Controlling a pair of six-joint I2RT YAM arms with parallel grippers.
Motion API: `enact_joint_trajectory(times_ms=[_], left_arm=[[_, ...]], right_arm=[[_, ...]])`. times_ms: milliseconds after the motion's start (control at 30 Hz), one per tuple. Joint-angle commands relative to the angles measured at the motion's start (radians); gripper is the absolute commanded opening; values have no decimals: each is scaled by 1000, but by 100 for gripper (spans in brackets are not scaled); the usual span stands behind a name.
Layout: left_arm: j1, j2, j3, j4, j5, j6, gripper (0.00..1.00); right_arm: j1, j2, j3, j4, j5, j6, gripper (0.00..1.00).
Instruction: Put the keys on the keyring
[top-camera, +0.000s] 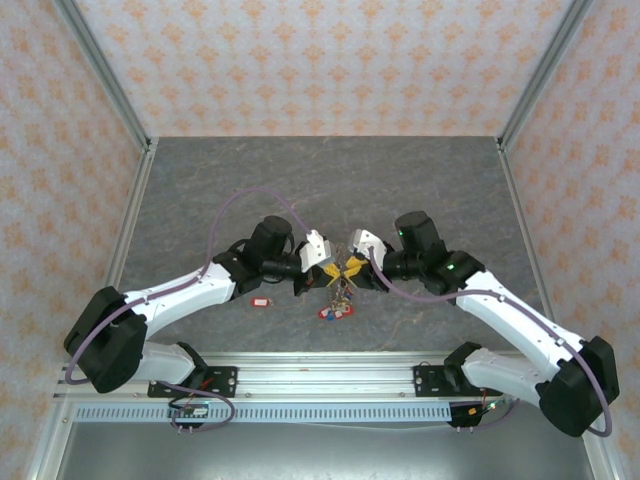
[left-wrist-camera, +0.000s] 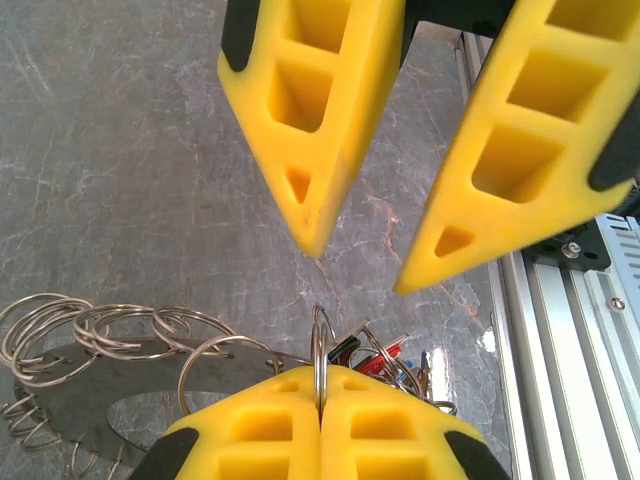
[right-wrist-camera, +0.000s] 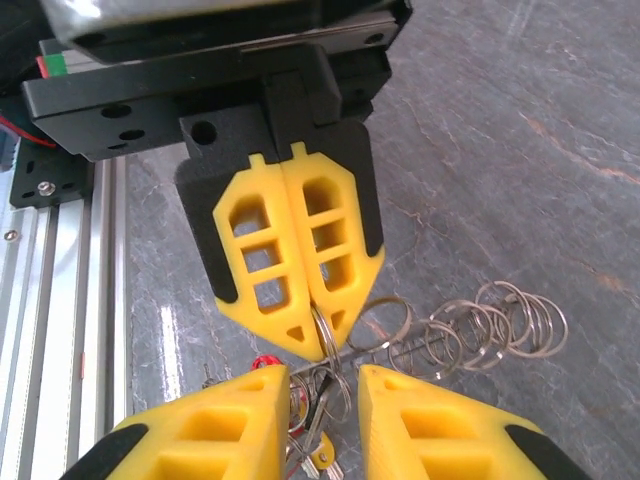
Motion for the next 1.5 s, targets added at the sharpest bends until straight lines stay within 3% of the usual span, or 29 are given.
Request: enact_joint_trajectory(times_ms=[0, 400, 733, 800, 1067, 1267, 1333, 1467], left_arm=[[-5, -28, 43, 19, 12, 23, 0], [-4, -29, 42, 15, 17, 31, 0], [-4, -35, 40, 7, 13, 34, 4], [-5, -37, 40, -9, -2, 46, 10], [-6, -25, 74, -97, -27, 102, 10], [-6, -16, 81, -96, -16, 97, 8], [-6, -18, 82, -96, -13, 97, 0], [-6, -23, 67, -60, -5, 76, 0]], right_arm=[[11, 43, 37, -7, -38, -53, 24], [12, 88, 41, 8, -40, -66, 18], [21, 100, 61, 3, -44, -55, 1], [23, 95, 77, -19, -39, -60, 0], [70, 119, 201, -202, 38, -118, 0], [94, 144, 241, -221, 59, -109, 0], [102, 145, 253, -228, 65, -106, 0], [102, 130, 220, -178, 73, -76, 9]])
